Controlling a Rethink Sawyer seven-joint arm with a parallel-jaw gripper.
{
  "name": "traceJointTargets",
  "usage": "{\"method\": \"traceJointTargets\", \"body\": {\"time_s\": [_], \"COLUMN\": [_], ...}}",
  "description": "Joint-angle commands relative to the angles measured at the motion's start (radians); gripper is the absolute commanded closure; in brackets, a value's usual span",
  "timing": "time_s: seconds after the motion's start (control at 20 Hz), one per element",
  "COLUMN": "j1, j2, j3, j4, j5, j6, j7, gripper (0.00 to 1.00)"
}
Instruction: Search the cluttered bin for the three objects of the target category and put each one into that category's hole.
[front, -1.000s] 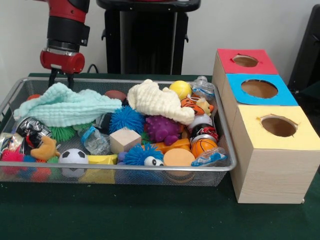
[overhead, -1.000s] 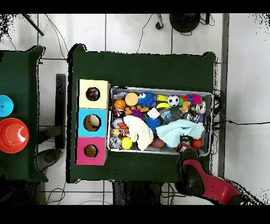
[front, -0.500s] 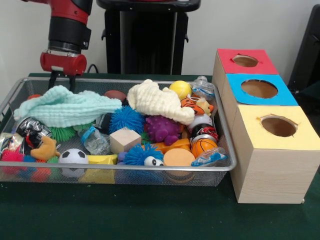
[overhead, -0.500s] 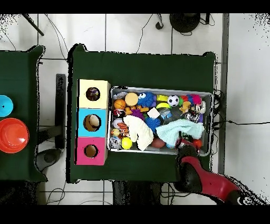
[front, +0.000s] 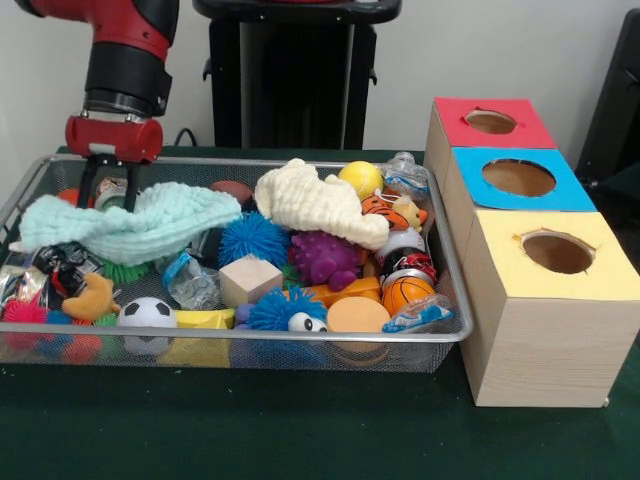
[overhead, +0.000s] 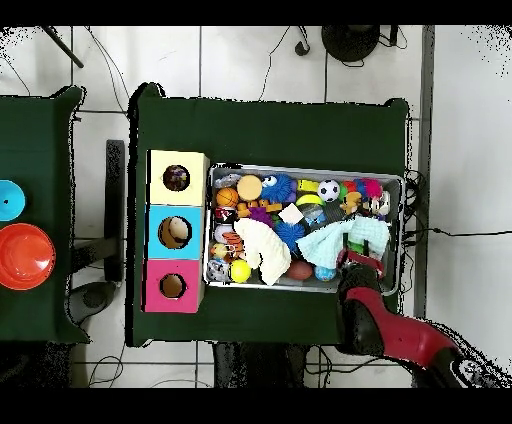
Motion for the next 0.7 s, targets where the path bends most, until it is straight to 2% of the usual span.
{"method": "traceJointTargets", "body": {"time_s": [0.05, 0.3, 0.7], "j1": [0.029, 0.032, 0.051], "j2": [0.037, 0.071, 0.150], "j3": [0.038, 0.036, 0.005], "j4": [-0.162, -0.196, -0.243], "j5": [-0.049, -0.070, -0.054], "j6": [-0.106, -0.066, -0.100], "j7": [0.052, 0.055, 0.041], "gripper": [0.00, 0.00, 0.00]}}
